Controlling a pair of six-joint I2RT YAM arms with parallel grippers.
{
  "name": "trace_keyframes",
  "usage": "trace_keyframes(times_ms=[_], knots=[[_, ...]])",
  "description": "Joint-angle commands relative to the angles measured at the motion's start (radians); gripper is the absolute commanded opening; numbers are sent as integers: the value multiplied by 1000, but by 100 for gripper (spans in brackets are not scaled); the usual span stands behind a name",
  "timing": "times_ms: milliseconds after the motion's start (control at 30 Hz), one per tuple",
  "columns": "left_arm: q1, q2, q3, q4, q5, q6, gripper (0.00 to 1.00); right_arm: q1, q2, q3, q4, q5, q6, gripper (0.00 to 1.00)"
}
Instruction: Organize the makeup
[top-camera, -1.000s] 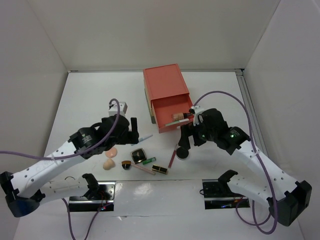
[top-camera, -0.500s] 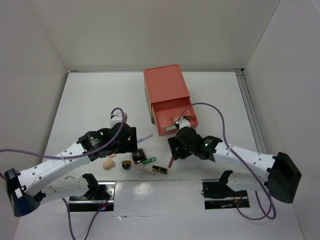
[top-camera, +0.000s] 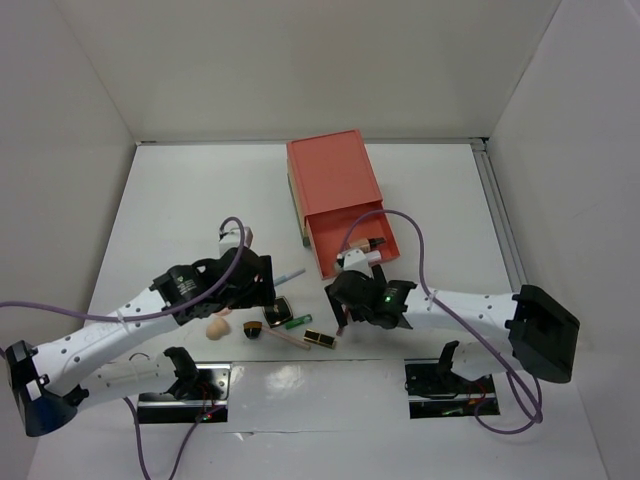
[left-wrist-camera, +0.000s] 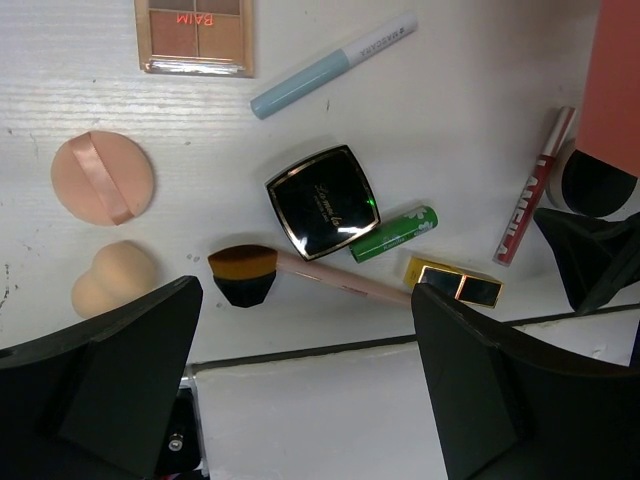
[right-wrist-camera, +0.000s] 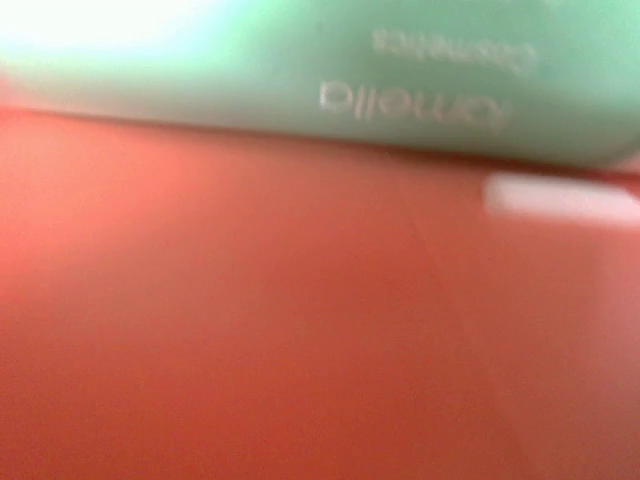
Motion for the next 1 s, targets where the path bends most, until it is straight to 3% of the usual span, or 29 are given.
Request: trace_keyframes(times_ms=[0,467,600,833,967], knots=[[0,-16,-2,22,7,5,100,-1,-60,68,-46,55,1,100],[0,4,7,22,-3,5,100,17,-91,241,-112,109,-91,100],[0,-7,7,22,-3,5,100,17,-147,264,-233,162,39,100],[0,-45,-11,32,-3,5,100,17,-365,67,-373,123,324,100],[0,-45,-33,44,6,14,100,45,-387,-88,-220,113,341,100]])
